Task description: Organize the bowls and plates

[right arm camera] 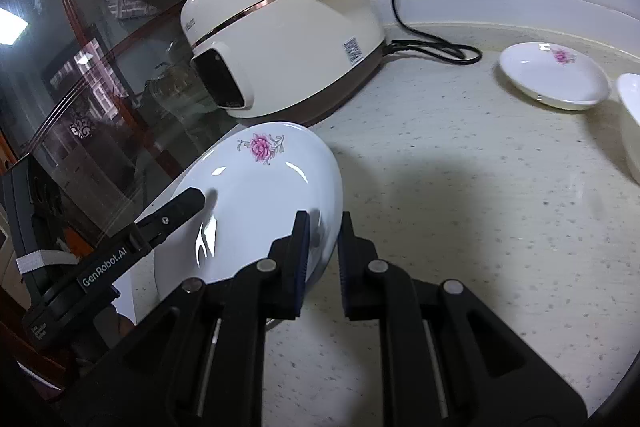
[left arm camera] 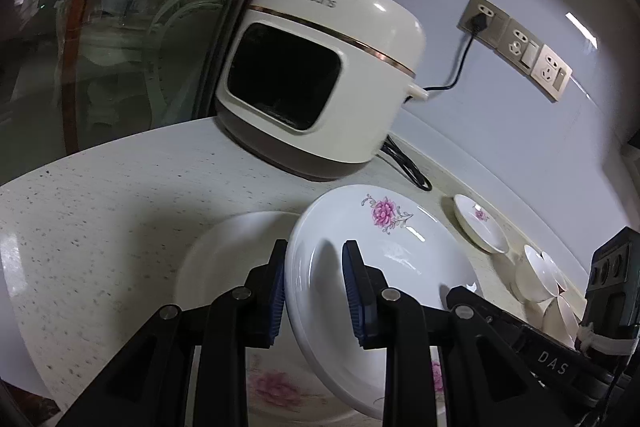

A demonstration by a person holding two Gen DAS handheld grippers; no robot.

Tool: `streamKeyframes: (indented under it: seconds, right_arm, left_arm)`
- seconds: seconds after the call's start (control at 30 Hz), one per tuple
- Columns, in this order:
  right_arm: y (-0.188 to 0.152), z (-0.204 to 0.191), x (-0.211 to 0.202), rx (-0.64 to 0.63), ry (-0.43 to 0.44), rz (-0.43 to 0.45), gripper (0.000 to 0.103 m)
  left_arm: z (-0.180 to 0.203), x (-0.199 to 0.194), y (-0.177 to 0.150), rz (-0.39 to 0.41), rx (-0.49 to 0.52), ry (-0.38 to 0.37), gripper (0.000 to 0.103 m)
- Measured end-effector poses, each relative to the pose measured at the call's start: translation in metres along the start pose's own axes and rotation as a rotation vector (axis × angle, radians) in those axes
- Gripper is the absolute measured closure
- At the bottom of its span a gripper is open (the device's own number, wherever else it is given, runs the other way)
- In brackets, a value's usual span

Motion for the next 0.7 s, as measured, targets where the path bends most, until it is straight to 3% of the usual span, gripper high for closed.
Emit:
streamKeyframes:
  seconds: [0.43, 0.7]
  right_arm:
    - [-0.004, -0.025, 0.036, -0.056, -0.006, -0.055, 0.086]
    - [-0.002, -0.030, 0.041, -0.062, -0.013, -0.032, 0.086]
  left_arm:
    - [-0.042, 0.013, 0.007, -0.060, -0.091, -0.007, 0.072]
    - [-0.049, 0.019, 0.008, -0.079, -0.107, -0.034, 0.069]
Point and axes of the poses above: each gripper's, at about its wrist camera, not at the fingertips, and x roughly the way its jaws point, z to its right, y to its top, the point moved 6 cm from there along x, roughly the way its jaws point, and after that the axes turned 10 degrees about y, right-handed, at the moved point
